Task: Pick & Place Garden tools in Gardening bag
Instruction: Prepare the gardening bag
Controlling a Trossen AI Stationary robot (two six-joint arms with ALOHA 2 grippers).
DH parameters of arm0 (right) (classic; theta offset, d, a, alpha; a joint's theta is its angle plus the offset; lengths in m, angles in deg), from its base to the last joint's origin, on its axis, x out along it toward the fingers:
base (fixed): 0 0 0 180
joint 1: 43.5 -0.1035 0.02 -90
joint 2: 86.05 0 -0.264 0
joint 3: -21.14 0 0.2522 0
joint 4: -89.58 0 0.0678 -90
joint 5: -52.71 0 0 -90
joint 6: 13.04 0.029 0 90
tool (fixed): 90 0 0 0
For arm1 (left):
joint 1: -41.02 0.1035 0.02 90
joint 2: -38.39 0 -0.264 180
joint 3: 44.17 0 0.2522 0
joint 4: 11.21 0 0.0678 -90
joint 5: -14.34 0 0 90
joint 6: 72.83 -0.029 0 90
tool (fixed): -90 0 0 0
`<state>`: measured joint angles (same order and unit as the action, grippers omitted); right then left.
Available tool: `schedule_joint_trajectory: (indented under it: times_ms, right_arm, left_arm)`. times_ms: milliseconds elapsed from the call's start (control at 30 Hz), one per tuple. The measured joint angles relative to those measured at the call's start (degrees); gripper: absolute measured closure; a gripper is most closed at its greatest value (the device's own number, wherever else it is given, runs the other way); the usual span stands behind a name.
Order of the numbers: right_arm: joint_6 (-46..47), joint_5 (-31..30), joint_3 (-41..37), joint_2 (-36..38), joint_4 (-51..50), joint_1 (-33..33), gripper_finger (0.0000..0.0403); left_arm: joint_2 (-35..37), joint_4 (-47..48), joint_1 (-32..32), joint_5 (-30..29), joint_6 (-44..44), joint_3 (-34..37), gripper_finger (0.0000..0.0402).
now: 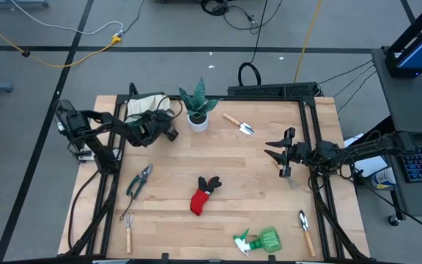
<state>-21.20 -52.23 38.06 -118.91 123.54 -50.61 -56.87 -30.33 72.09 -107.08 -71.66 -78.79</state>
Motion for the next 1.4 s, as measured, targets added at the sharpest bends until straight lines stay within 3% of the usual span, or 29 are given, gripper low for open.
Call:
schedule_joint_trajectory:
  times_ms: [367,500,867,1033,1200,1400]
  right_arm:
    - [0.0,0.0,0.0,0.0,0.0,0.0,0.0287]
    - [0.0,0.0,0.0,0.0,0.0,0.0,0.0287]
    - [1.5,0.0,0.0,0.0,0.0,0.0,0.0287]
    - [1.5,-0.1,0.0,0.0,0.2,0.0,0.0287]
    - [1.5,-0.1,0.0,0.0,0.9,0.0,0.0287]
    - [1.5,-0.2,0.0,0.0,1.0,0.0,0.0287]
  left_arm:
    - [2.8,0.4,-3.2,0.9,-0.6,0.0,0.0396]
    - [7.1,2.5,-6.1,4.9,-0.3,0.0,0.0395]
    - [29.3,30.8,-12.2,9.2,14.2,0.0,0.0397]
    - [37.5,37.7,-15.6,12.4,20.0,0.0,0.0396]
    - [41.3,38.5,-20.0,14.9,22.9,-0.6,0.0396]
    - [40.2,45.1,-26.3,14.0,24.5,-8.3,0.0397]
